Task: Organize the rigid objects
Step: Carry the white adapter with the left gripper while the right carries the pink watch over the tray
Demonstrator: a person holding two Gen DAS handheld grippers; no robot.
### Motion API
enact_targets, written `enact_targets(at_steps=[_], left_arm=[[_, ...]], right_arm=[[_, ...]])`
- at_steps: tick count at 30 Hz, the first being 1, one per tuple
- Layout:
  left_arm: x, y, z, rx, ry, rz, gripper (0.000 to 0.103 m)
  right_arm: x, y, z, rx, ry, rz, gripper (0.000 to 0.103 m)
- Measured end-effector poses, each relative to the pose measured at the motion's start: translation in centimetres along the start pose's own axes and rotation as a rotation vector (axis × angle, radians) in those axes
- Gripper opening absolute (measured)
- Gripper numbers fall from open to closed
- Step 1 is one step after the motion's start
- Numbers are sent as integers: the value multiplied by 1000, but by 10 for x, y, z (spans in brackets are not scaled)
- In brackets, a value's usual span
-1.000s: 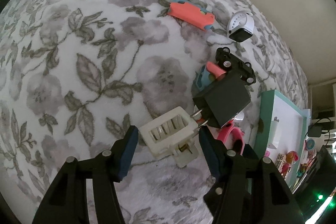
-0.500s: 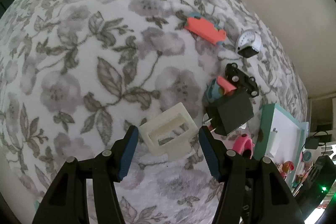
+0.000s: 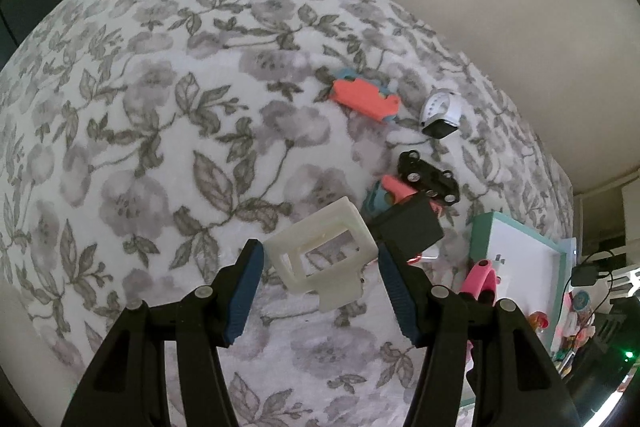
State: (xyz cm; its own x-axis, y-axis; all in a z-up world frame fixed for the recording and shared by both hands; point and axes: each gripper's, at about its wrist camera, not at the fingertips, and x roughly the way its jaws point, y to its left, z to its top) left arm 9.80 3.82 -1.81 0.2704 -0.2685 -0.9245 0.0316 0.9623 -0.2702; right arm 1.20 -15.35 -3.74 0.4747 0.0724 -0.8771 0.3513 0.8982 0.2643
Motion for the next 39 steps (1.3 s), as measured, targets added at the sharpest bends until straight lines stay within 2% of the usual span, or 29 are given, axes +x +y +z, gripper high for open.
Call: enact_targets(at_steps=[5,9,16,20,28,34,39], left_arm=[[-5,-19,-1,38,-25,-18,61],[-12,-36,-7,60,-39,-74,61],[-18,-90,-29,219,-73,-88,61],[-12,-126,-49,330,-58,-107,61],[10,-177,-75,430,-5,-159,61],[32,-199,-87,456,39,-173,61],[40,-206,-91,446,52,-177,61]], right_arm=[[-9,-8,1,7,-19,-14,54],[-20,-25,3,48,-48,-22,54],[-37,-74,11,158,-90,-90,54],[-43,-105,11,240,-94,-129,54],[-56,-170,-1,413,-84,-232,54],[-66,-187,-2,430,-108,-298,54],[-66,-188,-1,425,-108,-298,54]])
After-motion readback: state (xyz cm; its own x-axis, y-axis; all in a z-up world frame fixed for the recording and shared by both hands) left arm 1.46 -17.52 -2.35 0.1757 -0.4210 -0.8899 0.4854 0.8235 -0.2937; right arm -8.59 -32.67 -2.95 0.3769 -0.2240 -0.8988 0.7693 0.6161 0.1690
